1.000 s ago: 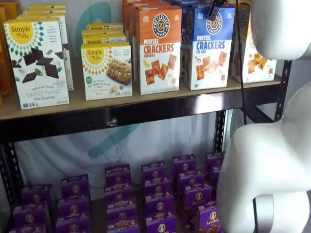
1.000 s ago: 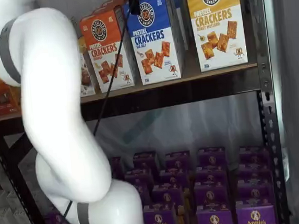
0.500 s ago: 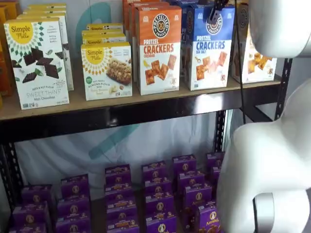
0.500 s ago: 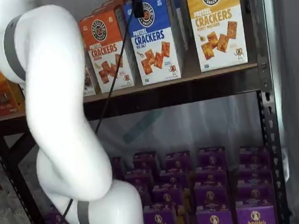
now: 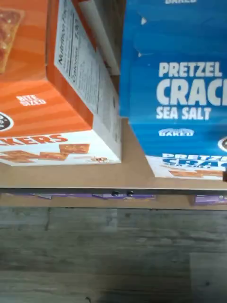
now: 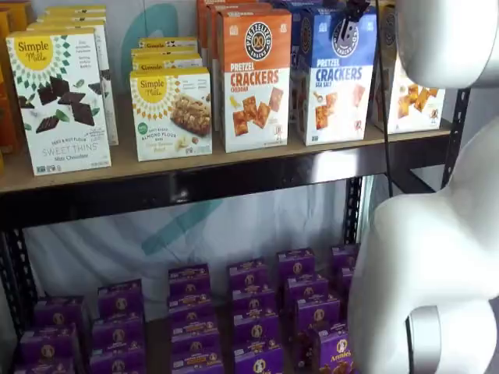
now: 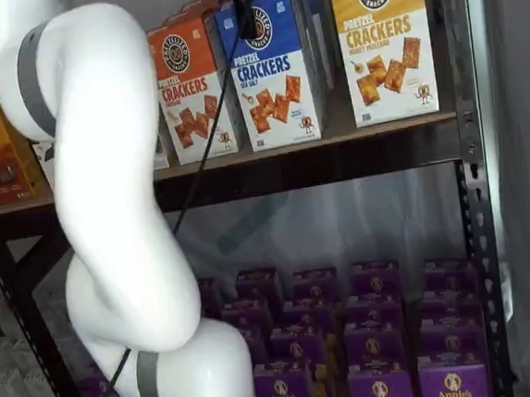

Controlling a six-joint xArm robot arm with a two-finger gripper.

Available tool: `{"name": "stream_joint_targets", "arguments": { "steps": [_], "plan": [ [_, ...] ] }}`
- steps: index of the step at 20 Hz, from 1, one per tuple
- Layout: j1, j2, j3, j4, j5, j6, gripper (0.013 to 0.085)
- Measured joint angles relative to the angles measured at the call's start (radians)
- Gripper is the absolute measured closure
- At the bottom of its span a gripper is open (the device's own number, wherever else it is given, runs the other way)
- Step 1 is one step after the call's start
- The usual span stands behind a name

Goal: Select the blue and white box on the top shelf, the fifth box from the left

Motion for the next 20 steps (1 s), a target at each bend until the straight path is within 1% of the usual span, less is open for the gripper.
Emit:
{"name": "stream_joint_targets", "arguments": {
  "steps": [2,9,16,18,19,20],
  "plan": [
    [0.006,0.004,-0.003,-0.009,0.009,0.003,0.0130],
    [0.019,0.005,0.000,-0.013,0.017,0.014,0.0130],
    [0.018,0.004,0.001,-0.014,0.025,0.014,0.0130],
    [0.014,0.003,0.002,-0.010,0.026,0.012,0.0210],
    [0.013,0.003,0.002,-0.009,0.026,0.011,0.0210],
    [0.011,0.003,0.002,-0.007,0.027,0.010,0.0250]
  ]
}}
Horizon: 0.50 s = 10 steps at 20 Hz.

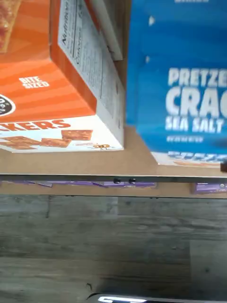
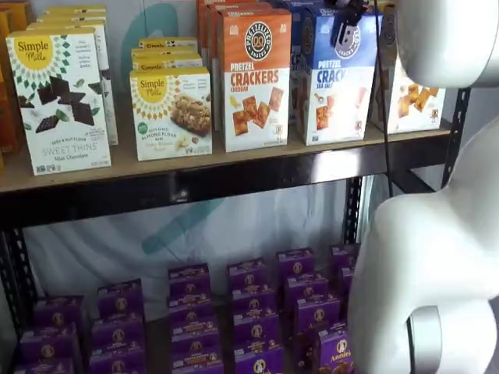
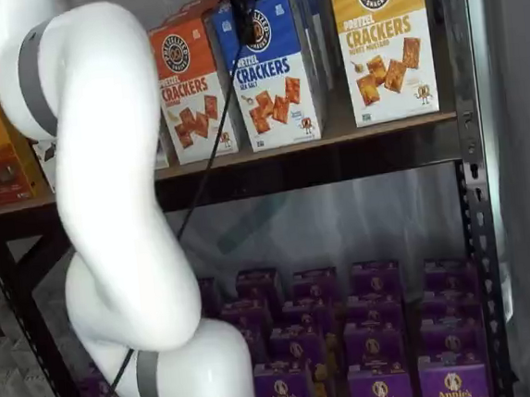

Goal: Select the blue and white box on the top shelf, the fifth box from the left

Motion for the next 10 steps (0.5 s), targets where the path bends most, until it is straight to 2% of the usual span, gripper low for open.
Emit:
{"name": "stream_joint_targets", "arguments": {
  "steps": [1,10],
  "plan": [
    [-0.002,0.000,0.000,0.002,0.001,-0.001,0.0290],
    [-0.019,0.009,-0.024,0.014,0.028,-0.010,0.0290]
  ]
}}
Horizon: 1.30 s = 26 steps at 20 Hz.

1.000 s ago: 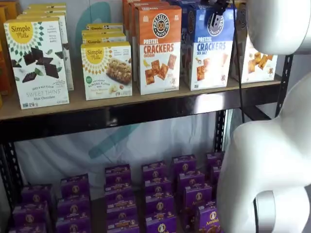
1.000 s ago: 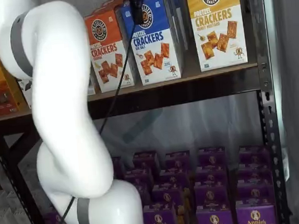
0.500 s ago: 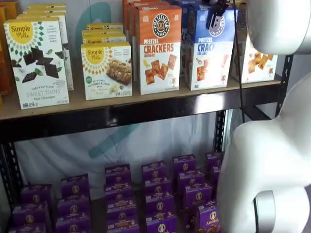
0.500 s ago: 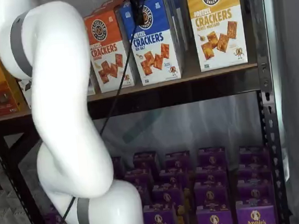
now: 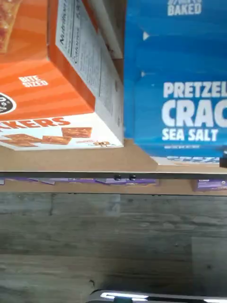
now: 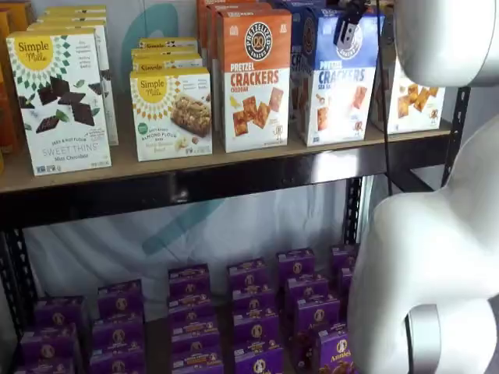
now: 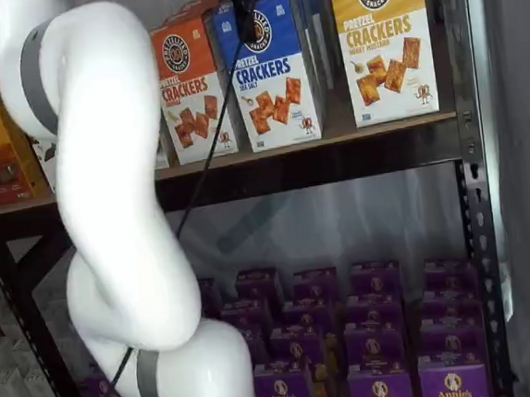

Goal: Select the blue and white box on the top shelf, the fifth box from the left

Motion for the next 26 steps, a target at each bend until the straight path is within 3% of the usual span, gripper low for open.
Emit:
{"name": "stream_joint_targets", "arguments": {
  "steps": [4,17,26],
  "plan": [
    [-0.010,0.008,-0.019,0.004,0.018,-0.006,0.0410],
    [-0.011,0.000,-0.044,0.010,0.076,0.003,0.0410],
    [-0.005,-0.127,0.080,-0.017,0.109,0.001,0.0410]
  ]
}}
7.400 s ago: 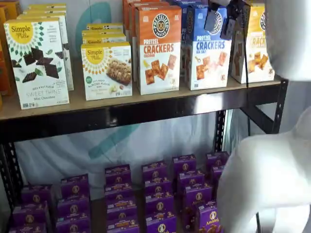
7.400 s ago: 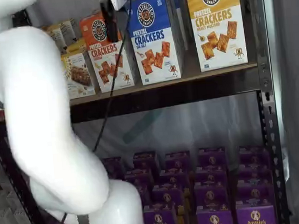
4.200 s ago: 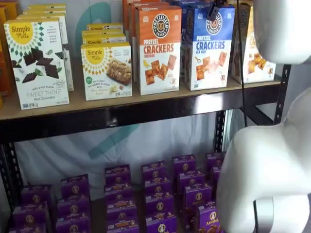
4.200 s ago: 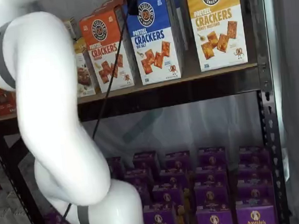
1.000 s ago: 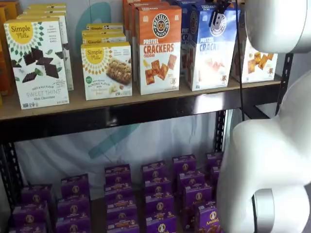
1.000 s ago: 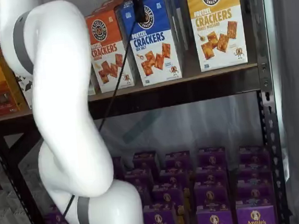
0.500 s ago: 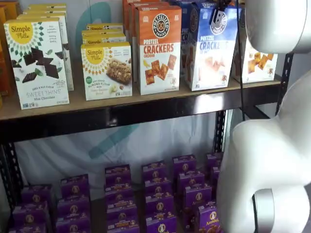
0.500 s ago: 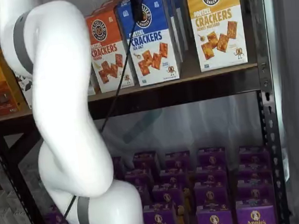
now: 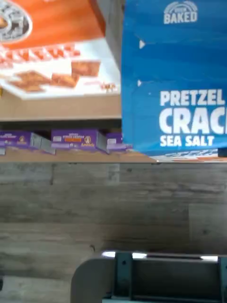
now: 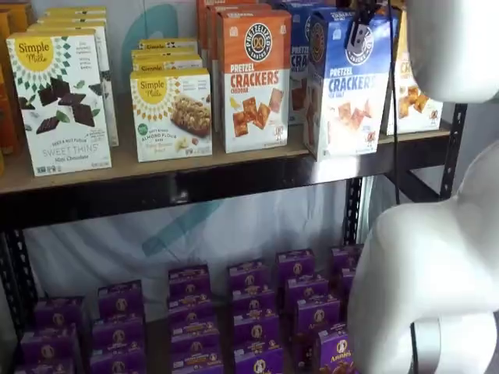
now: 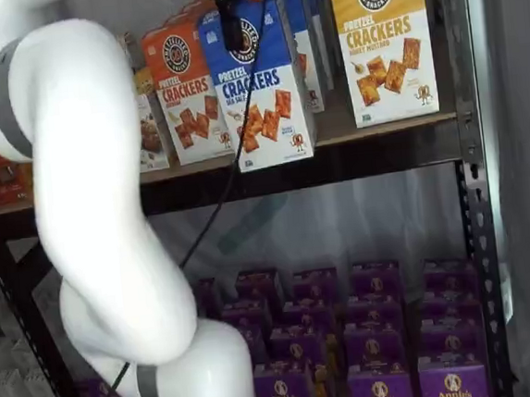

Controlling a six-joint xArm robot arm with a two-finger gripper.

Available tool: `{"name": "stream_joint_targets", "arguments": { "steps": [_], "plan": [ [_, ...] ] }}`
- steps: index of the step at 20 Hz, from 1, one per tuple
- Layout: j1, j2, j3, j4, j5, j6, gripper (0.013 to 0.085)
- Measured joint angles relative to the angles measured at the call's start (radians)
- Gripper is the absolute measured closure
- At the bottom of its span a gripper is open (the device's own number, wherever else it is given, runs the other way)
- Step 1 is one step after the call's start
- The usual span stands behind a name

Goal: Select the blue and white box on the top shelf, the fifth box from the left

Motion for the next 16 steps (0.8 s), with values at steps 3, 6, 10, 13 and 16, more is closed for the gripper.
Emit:
{"name": "stream_joint_targets", "arguments": {
  "steps": [3,6,10,13,16],
  "plan": [
    [-0.004,-0.051,0.047,-0.004,0.016,-0.004,0.0410],
    [-0.011,-0.097,0.089,-0.013,0.030,-0.013,0.0410],
    [-0.019,-0.137,0.129,-0.020,0.042,-0.024,0.0410],
    [-0.023,-0.163,0.158,-0.024,0.046,-0.030,0.0410],
    [-0.029,-0.180,0.178,-0.021,0.051,-0.035,0.0410]
  ]
}}
